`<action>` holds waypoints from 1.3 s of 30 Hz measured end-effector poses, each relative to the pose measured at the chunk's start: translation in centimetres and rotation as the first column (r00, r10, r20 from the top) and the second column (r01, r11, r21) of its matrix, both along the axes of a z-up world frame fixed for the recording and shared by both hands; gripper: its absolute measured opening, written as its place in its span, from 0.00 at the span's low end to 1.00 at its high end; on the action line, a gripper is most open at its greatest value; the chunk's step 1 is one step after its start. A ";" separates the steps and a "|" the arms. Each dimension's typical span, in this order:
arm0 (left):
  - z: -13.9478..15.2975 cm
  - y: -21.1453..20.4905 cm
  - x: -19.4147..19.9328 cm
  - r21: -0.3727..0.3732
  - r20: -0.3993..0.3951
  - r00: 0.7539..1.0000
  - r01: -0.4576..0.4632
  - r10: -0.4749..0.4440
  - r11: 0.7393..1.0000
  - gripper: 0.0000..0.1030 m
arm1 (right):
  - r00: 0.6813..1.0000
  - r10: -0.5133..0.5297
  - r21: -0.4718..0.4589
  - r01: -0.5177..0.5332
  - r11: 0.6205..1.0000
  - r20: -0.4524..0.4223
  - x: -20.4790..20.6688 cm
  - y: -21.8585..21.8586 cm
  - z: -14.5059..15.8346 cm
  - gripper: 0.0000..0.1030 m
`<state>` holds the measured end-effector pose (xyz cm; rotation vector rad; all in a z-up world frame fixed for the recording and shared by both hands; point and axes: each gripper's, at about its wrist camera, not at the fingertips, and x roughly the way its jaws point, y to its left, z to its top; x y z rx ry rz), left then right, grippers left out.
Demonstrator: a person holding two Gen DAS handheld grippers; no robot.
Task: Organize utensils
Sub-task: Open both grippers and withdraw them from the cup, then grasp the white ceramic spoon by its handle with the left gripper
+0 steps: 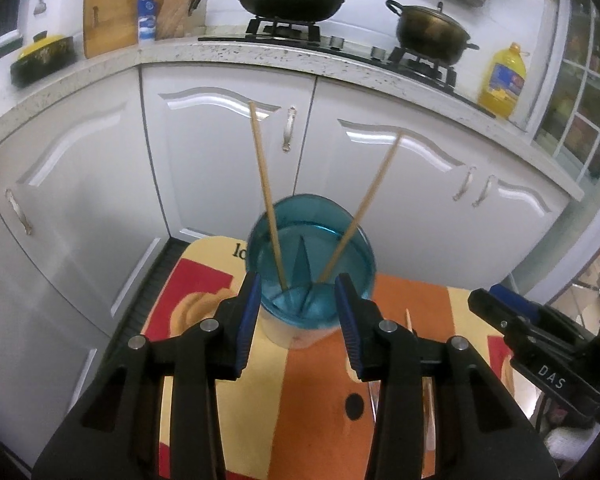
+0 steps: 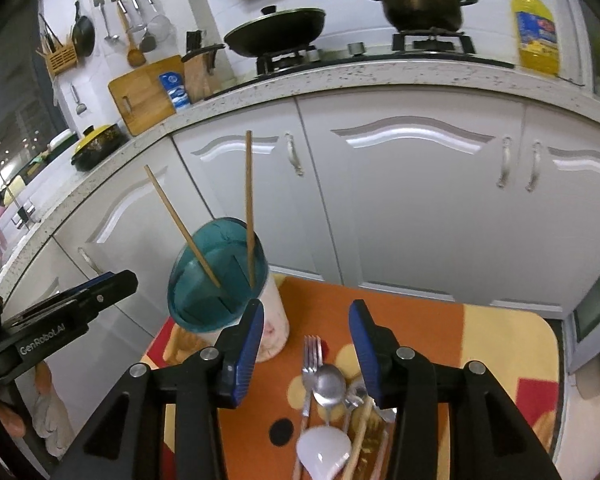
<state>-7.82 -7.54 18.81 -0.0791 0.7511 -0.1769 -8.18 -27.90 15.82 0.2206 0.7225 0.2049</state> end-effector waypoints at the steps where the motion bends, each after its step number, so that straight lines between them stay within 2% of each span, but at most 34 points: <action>1: 0.0 -0.3 -0.5 0.004 0.003 1.000 0.007 -0.007 1.000 0.36 | 1.000 -0.007 -0.005 0.007 1.000 -0.001 -0.4 -0.2 -0.1 0.41; 7: -0.1 -1.7 -2.4 0.025 0.012 0.999 0.037 -0.037 0.999 0.36 | 0.998 -0.053 -0.002 0.052 0.999 -0.024 -2.7 -2.0 -0.9 0.41; 17: -0.6 -3.6 -4.6 0.030 -0.001 0.996 0.085 -0.085 0.996 0.36 | 0.996 -0.081 -0.062 0.079 0.995 -0.028 -6.0 -3.1 -1.3 0.43; 28: -1.5 -4.8 -6.0 0.024 -0.031 0.991 0.129 -0.128 0.991 0.36 | 0.992 -0.116 -0.047 0.113 0.992 -0.058 -8.1 -4.7 -2.2 0.44; 34: -3.0 -4.7 -6.1 -0.028 -0.102 0.981 0.163 -0.165 0.986 0.36 | 0.989 -0.124 -0.043 0.121 0.992 -0.085 -8.7 -5.2 -3.5 0.44; 39: -5.2 -5.1 -6.0 -0.068 -0.174 0.961 0.204 -0.213 0.977 0.36 | 0.984 -0.123 -0.048 0.118 0.992 -0.129 -8.7 -5.6 -5.5 0.44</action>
